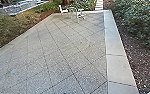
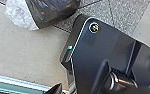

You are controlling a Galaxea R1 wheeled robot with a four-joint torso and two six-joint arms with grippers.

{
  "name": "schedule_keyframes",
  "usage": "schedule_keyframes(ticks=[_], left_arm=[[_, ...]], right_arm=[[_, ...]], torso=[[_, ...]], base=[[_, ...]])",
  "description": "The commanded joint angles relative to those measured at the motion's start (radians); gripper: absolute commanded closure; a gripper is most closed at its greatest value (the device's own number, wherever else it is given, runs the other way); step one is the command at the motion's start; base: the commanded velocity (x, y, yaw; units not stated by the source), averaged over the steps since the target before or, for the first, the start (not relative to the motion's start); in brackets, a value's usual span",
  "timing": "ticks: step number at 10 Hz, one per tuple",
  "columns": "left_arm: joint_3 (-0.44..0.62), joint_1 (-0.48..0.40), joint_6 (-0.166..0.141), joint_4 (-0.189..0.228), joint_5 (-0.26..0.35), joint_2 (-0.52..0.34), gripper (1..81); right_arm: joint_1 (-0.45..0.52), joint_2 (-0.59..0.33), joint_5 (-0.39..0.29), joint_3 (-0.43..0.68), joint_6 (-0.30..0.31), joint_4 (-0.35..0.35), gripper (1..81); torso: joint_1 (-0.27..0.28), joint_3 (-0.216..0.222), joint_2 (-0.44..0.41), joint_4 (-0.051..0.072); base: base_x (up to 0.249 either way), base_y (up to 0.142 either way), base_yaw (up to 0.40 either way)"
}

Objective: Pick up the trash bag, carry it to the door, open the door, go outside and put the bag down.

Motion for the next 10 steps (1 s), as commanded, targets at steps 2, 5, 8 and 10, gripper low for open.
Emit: schedule_keyframes(ticks=[2,5,8,10], left_arm=[[-0.047,0.246,0.020,0.239,-0.153,0.092,1.0],[-0.047,0.347,0.025,0.293,-0.199,0.127,1.0],[-0.049,0.432,0.025,0.304,-0.271,0.155,1.0],[-0.049,0.459,0.025,0.307,-0.288,0.170,1.0]], right_arm=[[0.005,0.023,-0.063,0.016,0.012,0.007,1.0],[0.005,0.023,-0.063,0.018,0.012,0.007,1.0],[0.005,0.024,-0.063,0.018,0.012,0.005,1.0],[0.005,0.023,-0.065,0.018,0.010,0.004,1.0]], torso=[[0.000,0.095,0.000,-0.098],[0.000,0.174,-0.001,-0.180],[-0.002,0.260,-0.002,-0.209],[-0.003,0.234,-0.003,-0.199]], base=[[0.000,0.000,0.000],[0.000,0.000,0.000],[0.000,0.000,0.000],[0.000,0.000,0.000]])
